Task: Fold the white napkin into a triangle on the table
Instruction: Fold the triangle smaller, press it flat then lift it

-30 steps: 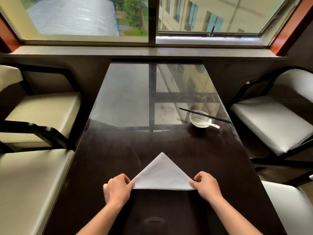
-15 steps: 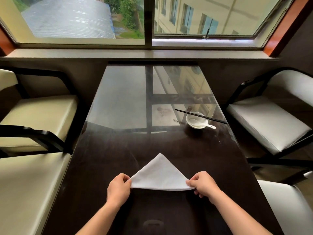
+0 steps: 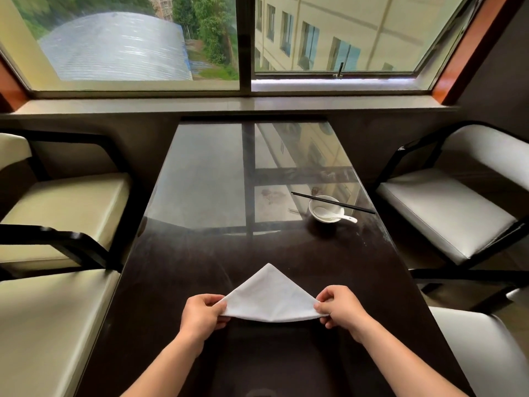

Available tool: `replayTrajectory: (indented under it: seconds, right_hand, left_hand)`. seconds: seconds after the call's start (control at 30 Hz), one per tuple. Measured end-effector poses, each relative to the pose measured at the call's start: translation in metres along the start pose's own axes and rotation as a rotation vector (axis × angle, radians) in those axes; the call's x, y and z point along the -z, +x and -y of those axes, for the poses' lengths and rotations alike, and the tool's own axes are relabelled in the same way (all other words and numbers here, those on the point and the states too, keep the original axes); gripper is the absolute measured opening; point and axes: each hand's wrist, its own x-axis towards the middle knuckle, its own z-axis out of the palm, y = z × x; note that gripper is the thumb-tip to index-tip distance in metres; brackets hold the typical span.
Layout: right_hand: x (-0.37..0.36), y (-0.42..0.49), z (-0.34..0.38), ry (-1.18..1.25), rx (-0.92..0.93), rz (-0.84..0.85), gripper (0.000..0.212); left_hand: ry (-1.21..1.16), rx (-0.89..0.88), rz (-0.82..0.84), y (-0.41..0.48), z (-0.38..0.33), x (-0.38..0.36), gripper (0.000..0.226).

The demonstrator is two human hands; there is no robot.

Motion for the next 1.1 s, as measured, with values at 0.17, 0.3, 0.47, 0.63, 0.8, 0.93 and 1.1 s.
replayTrajectory:
  seconds: [0.17,0.3,0.47,0.63,0.8,0.93,1.1]
  right_hand:
    - [0.006,-0.008,0.004,0.023,0.056,-0.030,0.005]
    - [0.011,-0.016,0.003,0.048,0.078,-0.050,0.005]
    - [0.019,-0.026,-0.001,0.066,0.092,-0.070,0.003]
    - [0.037,-0.030,-0.003,0.081,0.109,-0.105,0.002]
    - [0.067,-0.027,-0.008,0.088,0.136,-0.152,0.003]
    - [0.093,-0.017,-0.015,0.070,0.141,-0.178,0.003]
    - [0.118,0.006,-0.021,0.018,0.128,-0.207,0.003]
  left_hand:
    - [-0.024,-0.034,-0.007,-0.004,-0.008,0.000,0.007]
    - [-0.056,-0.048,0.004,-0.009,-0.012,0.001,0.008]
    - [-0.109,-0.048,0.026,-0.016,-0.014,-0.002,0.009]
    - [-0.166,-0.037,0.053,-0.017,-0.021,-0.016,0.010]
    - [-0.214,-0.017,0.105,-0.019,-0.035,-0.045,0.011]
    - [-0.222,-0.031,0.123,-0.021,-0.049,-0.071,0.011]
    - [-0.215,-0.042,0.118,-0.015,-0.065,-0.101,0.010]
